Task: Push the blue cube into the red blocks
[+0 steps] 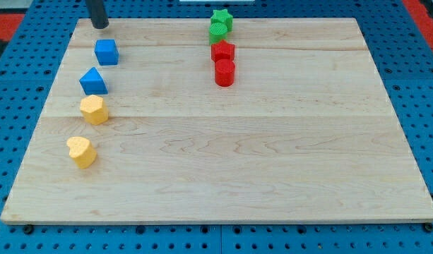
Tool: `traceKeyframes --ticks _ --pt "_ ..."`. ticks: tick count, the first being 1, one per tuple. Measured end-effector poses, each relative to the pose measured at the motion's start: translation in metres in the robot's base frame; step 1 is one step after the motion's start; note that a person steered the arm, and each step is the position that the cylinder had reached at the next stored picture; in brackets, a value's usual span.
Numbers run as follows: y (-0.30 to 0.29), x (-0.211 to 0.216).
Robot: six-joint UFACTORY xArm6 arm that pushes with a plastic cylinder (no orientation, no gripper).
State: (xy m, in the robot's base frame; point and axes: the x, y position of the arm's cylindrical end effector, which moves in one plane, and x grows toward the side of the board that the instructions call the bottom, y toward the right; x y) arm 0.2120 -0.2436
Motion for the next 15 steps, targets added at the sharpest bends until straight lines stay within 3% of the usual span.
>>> traceKeyframes --ticks 3,8,11,15 --pt "-0.034 0.015" --pt "-0.021 0.044" --pt "0.020 0.096" --pt "0.085 0.073"
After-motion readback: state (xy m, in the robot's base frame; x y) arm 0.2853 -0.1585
